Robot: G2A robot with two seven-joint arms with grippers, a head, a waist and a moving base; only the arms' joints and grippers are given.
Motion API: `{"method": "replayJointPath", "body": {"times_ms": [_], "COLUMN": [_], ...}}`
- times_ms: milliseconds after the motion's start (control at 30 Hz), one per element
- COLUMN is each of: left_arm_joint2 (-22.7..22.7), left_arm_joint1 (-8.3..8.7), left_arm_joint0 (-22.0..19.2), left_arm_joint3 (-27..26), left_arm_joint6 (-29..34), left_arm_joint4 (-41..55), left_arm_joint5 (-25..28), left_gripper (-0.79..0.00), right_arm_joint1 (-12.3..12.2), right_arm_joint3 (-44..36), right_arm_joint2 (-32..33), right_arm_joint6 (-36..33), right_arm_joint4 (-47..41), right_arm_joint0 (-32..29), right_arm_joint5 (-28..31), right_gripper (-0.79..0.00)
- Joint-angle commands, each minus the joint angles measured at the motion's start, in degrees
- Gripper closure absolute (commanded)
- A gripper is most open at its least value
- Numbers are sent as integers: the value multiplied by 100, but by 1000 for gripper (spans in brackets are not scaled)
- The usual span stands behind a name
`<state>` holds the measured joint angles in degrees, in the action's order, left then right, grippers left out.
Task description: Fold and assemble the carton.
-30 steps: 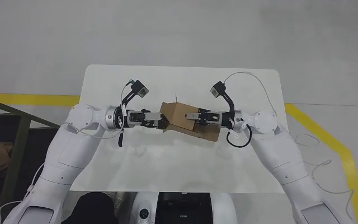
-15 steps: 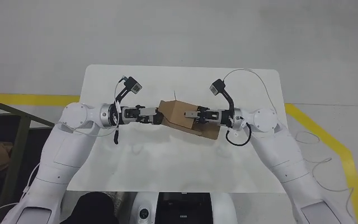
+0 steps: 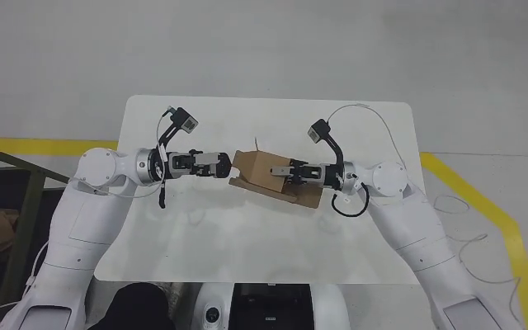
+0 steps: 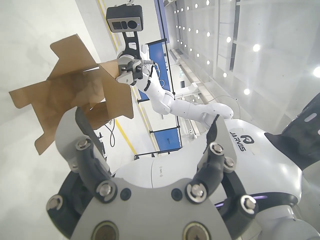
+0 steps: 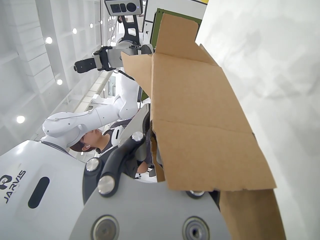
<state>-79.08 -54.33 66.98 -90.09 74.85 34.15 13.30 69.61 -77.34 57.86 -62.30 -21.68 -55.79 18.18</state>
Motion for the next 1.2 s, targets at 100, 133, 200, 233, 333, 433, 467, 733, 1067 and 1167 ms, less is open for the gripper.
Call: {"method": "replayJointPath", "body": {"times_ms": [100, 133, 200, 233, 333, 433, 467, 733, 1067, 1167], "left_arm_joint2": [0, 0, 0, 3, -49, -54, -31, 171, 313, 370], "left_arm_joint1": [0, 0, 0, -3, 10, 21, 18, -22, -50, -61], "left_arm_joint0": [0, 0, 0, 29, 39, 15, 16, 63, 59, 78], "left_arm_joint3": [0, 0, 0, -15, 13, 98, 120, 98, -18, -35], "left_arm_joint6": [0, 0, 0, -113, -186, -159, -159, -264, -343, -348], "left_arm_joint4": [0, 0, 0, -7, -128, -253, -243, -102, -59, -13], "left_arm_joint5": [0, 0, 0, -22, -46, -57, -45, 34, 65, 71], "left_gripper": [-785, -785, -785, -785, -785, -785, -785, -785, -785, -785], "right_arm_joint1": [0, 0, 0, 1, -14, -22, -21, 24, 87, 92], "right_arm_joint3": [0, 0, 0, -29, -183, -283, -310, -244, -22, 2], "right_arm_joint2": [0, 0, 0, -3, 13, 38, 37, -113, -267, -258], "right_arm_joint6": [0, 0, 0, 61, 141, 132, 126, 85, 206, 245], "right_arm_joint4": [0, 0, 0, 14, 94, 36, 8, -149, -197, -185], "right_arm_joint0": [0, 0, 0, -28, -111, -153, -156, -90, 19, 46], "right_arm_joint5": [0, 0, 0, -14, -78, -68, -61, -8, 59, 69], "right_gripper": [0, 0, 0, 0, 0, 0, 0, 0, 0, 0]}}
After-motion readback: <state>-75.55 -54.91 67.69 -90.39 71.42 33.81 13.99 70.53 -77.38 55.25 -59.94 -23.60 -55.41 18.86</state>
